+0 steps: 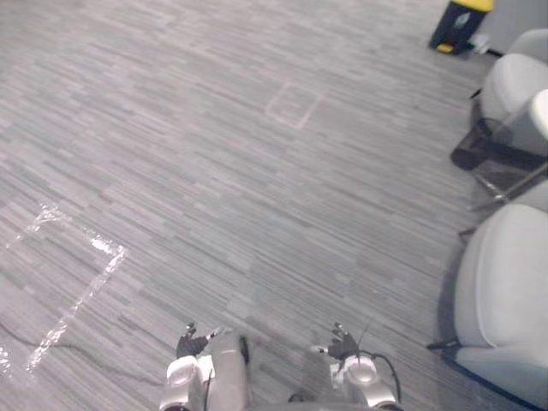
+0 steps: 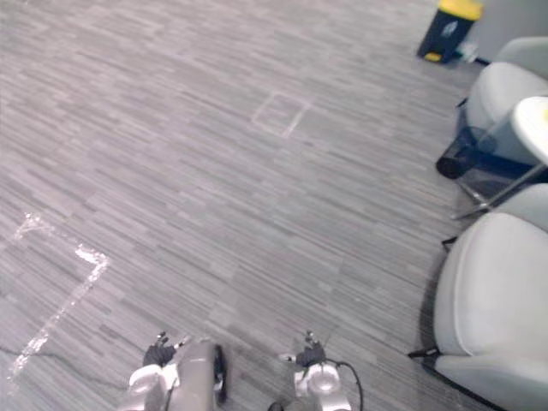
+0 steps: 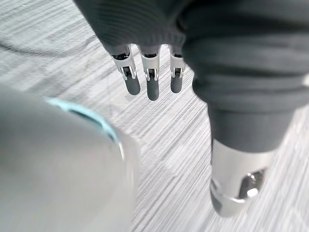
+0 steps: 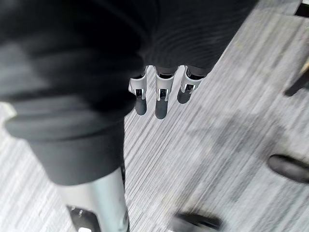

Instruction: Organize the slippers on the shoe rack

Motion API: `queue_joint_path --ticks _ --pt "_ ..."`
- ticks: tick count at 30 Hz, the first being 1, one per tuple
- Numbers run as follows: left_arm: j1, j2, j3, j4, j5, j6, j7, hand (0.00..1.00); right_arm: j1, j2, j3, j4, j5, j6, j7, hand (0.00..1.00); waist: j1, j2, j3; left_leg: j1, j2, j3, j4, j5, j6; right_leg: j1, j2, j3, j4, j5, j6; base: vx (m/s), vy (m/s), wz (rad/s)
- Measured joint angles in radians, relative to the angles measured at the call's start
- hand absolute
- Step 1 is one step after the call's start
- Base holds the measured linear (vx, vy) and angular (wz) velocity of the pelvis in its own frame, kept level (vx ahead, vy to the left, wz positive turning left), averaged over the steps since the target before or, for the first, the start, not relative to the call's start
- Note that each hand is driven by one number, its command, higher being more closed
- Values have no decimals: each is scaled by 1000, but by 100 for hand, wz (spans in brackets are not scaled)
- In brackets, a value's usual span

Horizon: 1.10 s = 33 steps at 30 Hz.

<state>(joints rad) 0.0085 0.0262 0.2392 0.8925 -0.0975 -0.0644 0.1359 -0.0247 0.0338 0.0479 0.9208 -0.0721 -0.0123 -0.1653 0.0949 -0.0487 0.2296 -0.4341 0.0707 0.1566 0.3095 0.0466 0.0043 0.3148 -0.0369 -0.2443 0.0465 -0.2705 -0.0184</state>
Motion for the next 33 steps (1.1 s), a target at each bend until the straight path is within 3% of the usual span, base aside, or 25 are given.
queue_joint_path --ticks 1,3,6,7,9,10,11,12,13,14,16,17,18,19,20,21,22,23,24,26,28,30,31,32,33 --pt "-10 17 -4 5 -4 1 -1 0 -14 12 3 18 -5 2 1 0 -7 -35 -7 -2 -36 3 7 -21 22 -15 -39 11 20 42 32 640 273 30" --pt "-10 19 -2 7 -12 2 -2 0 -26 13 -8 17 -7 2 2 0 -4 -39 -7 4 -46 2 70 -96 42 -57 -59 68 160 112 73 556 254 28" --pt "-5 28 -10 50 -13 7 -1 0 -22 11 -18 56 -8 -1 7 0 -8 -36 -3 163 -62 -3 92 -230 52 -212 -102 141 675 276 132 594 254 3" --pt "4 32 -23 62 -12 12 1 0 -14 11 -14 56 -8 -1 12 0 -15 -31 0 246 -64 -1 85 -270 53 -316 -123 139 915 229 104 531 214 -8" --pt "18 31 -23 72 -13 12 13 0 0 13 -4 48 -8 0 18 0 -35 -18 6 357 -64 -3 32 -297 60 -443 -137 99 1038 151 63 503 164 -3" --pt "20 31 -22 78 -14 12 17 0 -7 13 -4 37 -14 -5 18 0 -43 -17 6 404 -61 -5 -6 -301 59 -501 -135 72 1023 120 55 678 114 7" --pt "19 30 -23 86 -14 11 17 0 -25 8 -5 41 -20 -5 19 0 -49 -16 7 492 -54 -10 -71 -304 59 -595 -115 13 871 60 45 485 51 8" --pt "18 30 -23 86 -13 11 17 0 -26 6 -5 41 -22 -5 19 0 -50 -15 8 508 -54 -14 -83 -305 59 -613 -110 -1 826 56 49 485 3 25" --pt "17 26 -24 88 -13 12 17 0 -29 0 -5 37 -32 -8 19 0 -56 -10 10 542 -50 -30 -110 -314 53 -638 -90 -24 682 59 51 502 -54 53" --pt "12 26 -35 89 -13 11 17 0 -37 -3 -5 38 -41 -8 20 0 -66 -11 10 588 -50 -57 -144 -336 38 -663 -51 -17 410 125 61 502 -54 57" --pt "14 29 -45 89 -12 11 17 0 -41 -3 -5 39 -44 -5 21 0 -72 -15 7 619 -59 -81 -166 -352 24 -661 -30 16 216 197 70 524 -118 67" --pt "32 26 -45 89 -10 11 17 0 -45 -7 -6 34 -43 -4 24 0 -93 -12 5 670 -60 -123 -167 -403 6 -664 -10 82 158 292 41 645 -187 77" --pt "34 23 -44 90 -9 11 17 0 -46 -9 -6 34 -43 -4 25 0 -95 -10 -1 679 -56 -138 -164 -410 1 -664 -2 92 175 315 26 553 -182 85" --pt "42 10 -38 90 -6 10 17 0 -45 -12 -10 35 -44 -3 25 0 -95 12 -18 680 -37 -163 -137 -413 -5 -670 7 95 220 339 0 504 -156 52" --pt "43 -8 -28 86 -4 9 17 0 -45 -10 -21 35 -44 0 25 0 -94 33 -28 654 -16 -172 -63 -412 -7 -662 18 75 237 307 -11 630 -196 65" --pt "41 -27 -8 79 -3 6 18 0 -43 -14 -35 33 -44 5 25 0 -93 60 -30 575 9 -168 125 -395 -33 -629 27 34 239 275 -18 753 -243 51" --pt "37 -43 23 77 -1 9 17 0 -41 -17 -34 30 -44 8 26 0 -94 82 -29 499 38 -152 320 -337 -45 -589 48 25 231 243 -26 622 -199 28" --pt "43 -54 44 73 -1 11 18 0 -36 -18 -29 30 -43 14 27 0 -87 99 -28 436 75 -120 476 -236 -58 -538 68 28 213 221 -37 645 -147 -8" --pt "58 -57 59 66 0 11 18 0 -29 -15 -13 29 -43 20 27 0 -71 105 -23 368 138 -71 664 -188 -63 -462 91 40 185 188 -56 652 -91 -25" --pt "58 -44 58 29 9 9 16 0 -17 0 -6 29 -42 27 27 0 -53 89 -12 257 186 1 811 -257 -63 -346 92 54 148 129 -66 610 -95 -12" --pt "58 -40 55 -6 17 2 16 0 -7 8 -6 31 -42 33 27 0 -30 56 -16 133 185 76 740 -302 -58 -252 75 78 93 92 -52 605 -74 -26" --pt "58 -43 55 -28 18 2 14 0 -23 5 -14 35 -42 35 25 0 -11 56 -15 65 171 145 535 -327 -43 -181 58 100 52 79 -31 613 49 -44" --pt "51 -45 57 -36 17 2 14 0 -38 5 -31 35 -43 35 23 0 -7 53 -10 43 137 160 368 -309 -33 -136 36 113 29 68 -16 519 113 -30" --pt "51 -46 57 -36 18 2 14 0 -40 6 -37 36 -43 35 23 0 -5 51 -8 40 127 162 323 -296 -32 -127 30 116 23 64 -12 637 181 -42" --pt "51 -50 56 -38 18 2 14 0 -47 3 -48 37 -44 34 17 0 3 50 -8 41 70 145 51 -179 -42 -79 1 126 9 44 2 652 225 -39"
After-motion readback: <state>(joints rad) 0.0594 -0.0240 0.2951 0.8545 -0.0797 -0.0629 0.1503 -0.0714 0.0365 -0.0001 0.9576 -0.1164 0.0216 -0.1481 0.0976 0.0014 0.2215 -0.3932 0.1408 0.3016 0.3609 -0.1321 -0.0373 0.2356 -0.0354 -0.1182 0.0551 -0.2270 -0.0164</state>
